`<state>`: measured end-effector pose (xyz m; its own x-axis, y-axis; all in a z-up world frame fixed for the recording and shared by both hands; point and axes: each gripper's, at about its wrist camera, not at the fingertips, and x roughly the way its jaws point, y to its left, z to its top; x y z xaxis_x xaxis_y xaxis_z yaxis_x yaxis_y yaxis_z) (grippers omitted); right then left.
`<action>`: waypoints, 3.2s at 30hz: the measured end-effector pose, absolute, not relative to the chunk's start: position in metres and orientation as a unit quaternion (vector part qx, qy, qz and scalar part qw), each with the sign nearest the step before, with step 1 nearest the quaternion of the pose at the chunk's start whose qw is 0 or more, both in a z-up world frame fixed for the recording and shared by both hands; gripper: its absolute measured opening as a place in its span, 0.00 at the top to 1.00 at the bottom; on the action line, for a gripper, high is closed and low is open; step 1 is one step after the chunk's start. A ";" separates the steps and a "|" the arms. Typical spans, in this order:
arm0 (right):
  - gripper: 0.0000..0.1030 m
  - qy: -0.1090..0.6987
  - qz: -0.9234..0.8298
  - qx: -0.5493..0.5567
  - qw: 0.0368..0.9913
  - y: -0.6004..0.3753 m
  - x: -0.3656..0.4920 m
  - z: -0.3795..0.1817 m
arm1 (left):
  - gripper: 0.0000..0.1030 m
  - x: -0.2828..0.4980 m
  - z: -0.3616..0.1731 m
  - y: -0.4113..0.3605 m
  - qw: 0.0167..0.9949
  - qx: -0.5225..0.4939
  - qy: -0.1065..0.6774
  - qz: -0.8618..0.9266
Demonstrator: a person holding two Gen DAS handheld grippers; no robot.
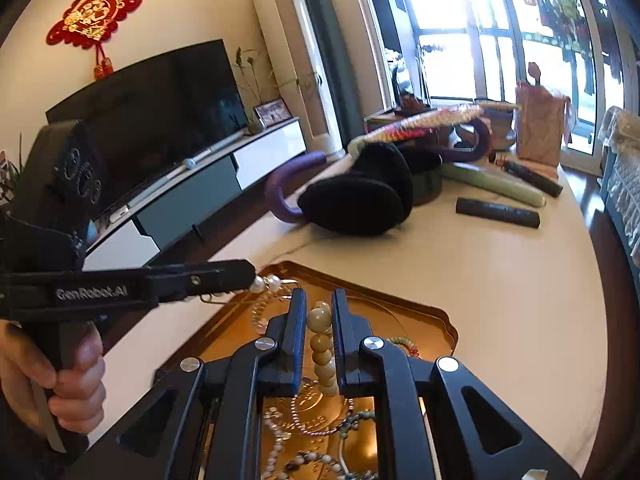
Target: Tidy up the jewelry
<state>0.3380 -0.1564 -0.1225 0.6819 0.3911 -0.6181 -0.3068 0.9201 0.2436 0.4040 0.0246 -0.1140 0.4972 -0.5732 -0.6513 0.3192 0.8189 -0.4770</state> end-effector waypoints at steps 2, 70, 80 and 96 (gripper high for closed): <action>0.89 0.360 0.195 0.061 0.910 -0.154 0.349 -0.134 | 0.89 0.414 -0.123 0.023 0.847 -0.151 0.439 -0.257; 0.07 0.385 0.024 0.053 0.921 -0.138 0.095 -0.002 | 0.01 0.080 0.020 0.003 0.945 0.054 0.320 -0.029; 0.04 0.387 -0.014 0.027 0.922 -0.128 0.072 -0.018 | 0.01 0.074 -0.008 0.007 0.931 0.007 0.363 -0.032; 0.04 0.408 -0.025 0.041 0.912 -0.135 0.078 -0.042 | 0.01 0.089 -0.028 0.001 0.922 0.020 0.385 -0.041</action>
